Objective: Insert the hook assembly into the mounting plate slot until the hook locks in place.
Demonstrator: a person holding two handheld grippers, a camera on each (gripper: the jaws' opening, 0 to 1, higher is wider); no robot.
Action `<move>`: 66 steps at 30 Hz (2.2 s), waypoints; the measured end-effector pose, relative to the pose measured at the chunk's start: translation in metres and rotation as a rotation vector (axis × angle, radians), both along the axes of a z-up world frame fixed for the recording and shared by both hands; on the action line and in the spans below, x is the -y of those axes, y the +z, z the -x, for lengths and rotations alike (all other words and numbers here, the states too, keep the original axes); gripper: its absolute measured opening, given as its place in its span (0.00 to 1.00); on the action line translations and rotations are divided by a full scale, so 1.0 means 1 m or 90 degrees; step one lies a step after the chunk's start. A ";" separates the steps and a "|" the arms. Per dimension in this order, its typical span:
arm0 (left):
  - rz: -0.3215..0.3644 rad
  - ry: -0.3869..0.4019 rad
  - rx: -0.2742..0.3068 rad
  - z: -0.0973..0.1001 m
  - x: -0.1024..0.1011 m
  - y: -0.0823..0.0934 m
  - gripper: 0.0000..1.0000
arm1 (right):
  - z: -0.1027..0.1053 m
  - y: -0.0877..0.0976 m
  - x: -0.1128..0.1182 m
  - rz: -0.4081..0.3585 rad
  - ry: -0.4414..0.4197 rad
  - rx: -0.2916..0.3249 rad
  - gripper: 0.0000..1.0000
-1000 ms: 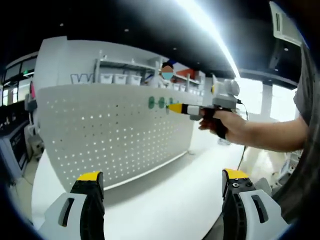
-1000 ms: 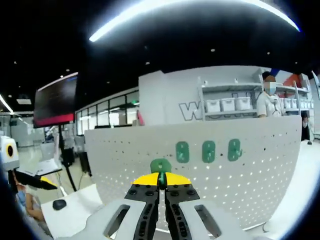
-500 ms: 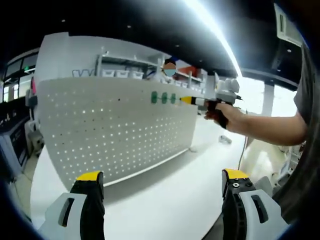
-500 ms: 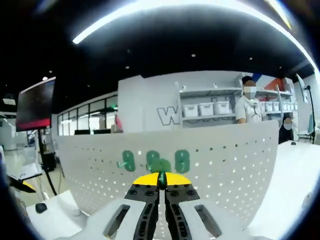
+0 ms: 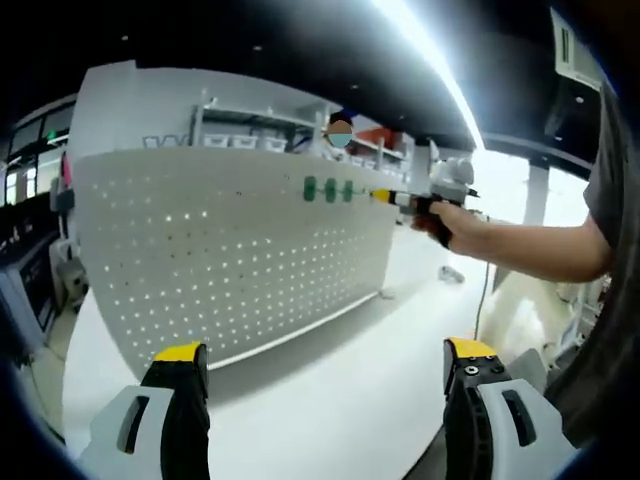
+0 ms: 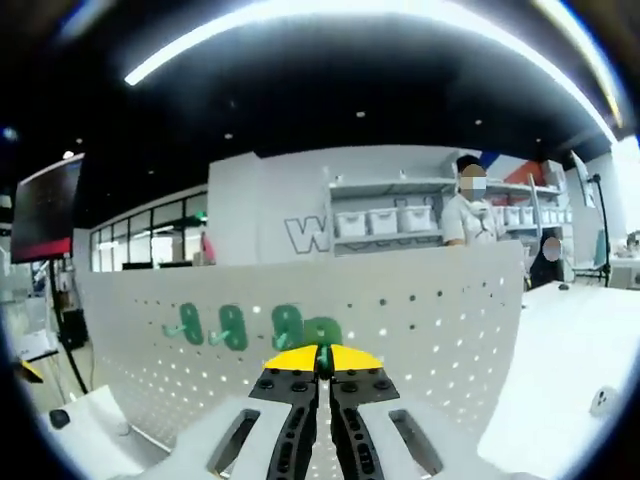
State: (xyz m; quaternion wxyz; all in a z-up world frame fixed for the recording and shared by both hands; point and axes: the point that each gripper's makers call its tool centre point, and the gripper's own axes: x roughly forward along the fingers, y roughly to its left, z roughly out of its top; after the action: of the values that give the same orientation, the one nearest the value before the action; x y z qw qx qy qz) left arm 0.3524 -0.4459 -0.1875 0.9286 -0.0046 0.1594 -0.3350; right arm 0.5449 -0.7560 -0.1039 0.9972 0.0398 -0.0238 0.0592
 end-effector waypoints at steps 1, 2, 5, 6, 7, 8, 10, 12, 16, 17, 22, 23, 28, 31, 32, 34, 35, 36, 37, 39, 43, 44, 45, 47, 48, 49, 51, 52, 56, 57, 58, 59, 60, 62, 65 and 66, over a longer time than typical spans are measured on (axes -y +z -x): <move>0.000 0.002 0.001 -0.001 -0.001 0.000 0.99 | -0.002 0.001 0.004 -0.005 -0.004 0.002 0.00; -0.002 0.003 0.002 -0.001 -0.002 0.000 0.99 | -0.005 0.003 0.008 -0.007 -0.009 0.004 0.00; -0.002 0.007 -0.005 -0.003 -0.005 -0.001 0.99 | -0.010 0.008 0.016 -0.002 -0.018 0.013 0.00; 0.003 0.009 -0.009 -0.003 -0.005 -0.001 0.99 | -0.011 0.009 0.019 -0.004 -0.019 0.017 0.00; 0.010 0.011 -0.008 -0.004 -0.006 0.001 0.99 | -0.013 0.011 0.021 -0.007 -0.017 0.021 0.00; 0.012 0.013 -0.006 -0.004 -0.006 0.002 0.99 | -0.015 0.012 0.022 -0.006 -0.017 0.022 0.00; 0.007 0.014 -0.003 -0.005 -0.006 0.003 0.99 | -0.017 0.012 0.022 -0.003 -0.014 0.023 0.00; 0.003 0.014 -0.002 -0.006 -0.007 0.003 0.99 | -0.020 0.013 0.019 -0.003 -0.004 0.027 0.00; 0.001 0.022 -0.006 -0.009 -0.012 0.001 0.98 | -0.025 0.014 0.013 -0.001 0.009 0.032 0.00; 0.001 0.023 -0.006 -0.009 -0.012 0.001 0.98 | -0.027 0.013 0.013 -0.002 0.011 0.031 0.00; -0.002 0.031 -0.010 -0.009 -0.016 -0.001 0.98 | -0.033 0.008 0.012 -0.021 0.012 0.026 0.00; -0.001 0.033 -0.012 -0.009 -0.017 -0.002 0.98 | -0.034 0.007 0.012 -0.021 0.012 0.026 0.00; -0.002 0.034 -0.017 -0.010 -0.017 -0.006 0.98 | -0.036 0.008 0.012 -0.027 0.009 0.029 0.00; -0.004 0.033 -0.019 -0.010 -0.016 -0.007 0.98 | -0.037 0.006 0.012 -0.026 0.005 0.033 0.00; -0.003 0.034 -0.019 -0.010 -0.016 -0.007 0.98 | -0.038 0.004 0.012 -0.025 0.006 0.029 0.00; -0.002 0.033 -0.021 -0.010 -0.015 -0.008 0.97 | -0.039 -0.001 0.011 -0.028 0.006 0.022 0.00; -0.003 0.034 -0.021 -0.010 -0.015 -0.008 0.97 | -0.039 -0.001 0.010 -0.025 0.008 0.024 0.00; -0.004 0.034 -0.021 -0.010 -0.016 -0.008 0.97 | -0.041 0.000 0.011 -0.027 0.008 0.024 0.00; -0.005 0.035 -0.021 -0.010 -0.016 -0.008 0.97 | -0.041 0.000 0.011 -0.026 0.007 0.024 0.00; -0.004 0.037 -0.020 -0.010 -0.017 -0.008 0.97 | -0.041 -0.001 0.011 -0.023 0.005 0.022 0.00; -0.005 0.037 -0.024 -0.009 -0.018 -0.010 0.97 | -0.040 -0.001 0.010 -0.013 0.012 0.032 0.00; -0.005 0.035 -0.025 -0.009 -0.017 -0.011 0.97 | -0.040 -0.001 0.010 0.002 0.019 0.034 0.00; -0.006 0.031 -0.027 -0.009 -0.015 -0.012 0.98 | -0.039 0.000 0.010 0.015 0.026 0.020 0.01; -0.017 0.029 -0.010 -0.010 -0.013 -0.009 0.97 | -0.036 -0.003 0.009 0.049 0.032 -0.006 0.01; -0.018 0.028 -0.009 -0.010 -0.013 -0.008 0.97 | -0.036 -0.003 0.011 0.052 0.027 -0.006 0.03; -0.013 0.027 -0.012 -0.011 -0.012 -0.006 0.98 | -0.034 -0.003 0.011 0.052 0.027 -0.006 0.06; 0.001 0.026 -0.017 -0.010 -0.012 -0.004 1.00 | -0.027 -0.006 0.012 0.033 0.028 -0.020 0.12; 0.001 0.025 -0.013 -0.009 -0.012 -0.003 1.00 | -0.023 -0.009 0.012 0.029 0.026 -0.030 0.14; -0.011 0.024 -0.014 -0.005 -0.016 -0.003 1.00 | -0.004 -0.013 0.009 0.038 0.028 -0.048 0.28; -0.011 0.025 -0.016 -0.004 -0.017 -0.004 1.00 | 0.000 -0.014 0.008 0.041 0.028 -0.051 0.32; -0.010 0.026 -0.016 -0.003 -0.019 -0.004 1.00 | 0.005 -0.016 0.007 0.046 0.030 -0.054 0.36; -0.009 0.029 -0.017 -0.003 -0.021 -0.004 1.00 | 0.012 -0.018 0.007 0.048 0.031 -0.060 0.41; -0.008 0.030 -0.019 -0.002 -0.022 -0.004 1.00 | 0.018 -0.020 0.005 0.050 0.032 -0.063 0.43; -0.006 0.033 -0.026 -0.001 -0.024 -0.005 1.00 | 0.034 -0.027 0.002 0.062 0.042 -0.074 0.46; -0.008 0.033 -0.027 0.000 -0.025 -0.006 1.00 | 0.058 -0.039 -0.008 0.107 0.063 -0.086 0.47; -0.008 0.032 -0.029 0.001 -0.024 -0.006 1.00 | 0.065 -0.043 -0.010 0.120 0.065 -0.093 0.49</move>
State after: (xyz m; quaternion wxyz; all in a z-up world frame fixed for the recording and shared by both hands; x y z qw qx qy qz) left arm 0.3516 -0.4215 -0.1938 0.9330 -0.0107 0.1822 -0.3103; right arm 0.4799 -0.7459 -0.1466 0.9913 -0.0487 0.0566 0.1087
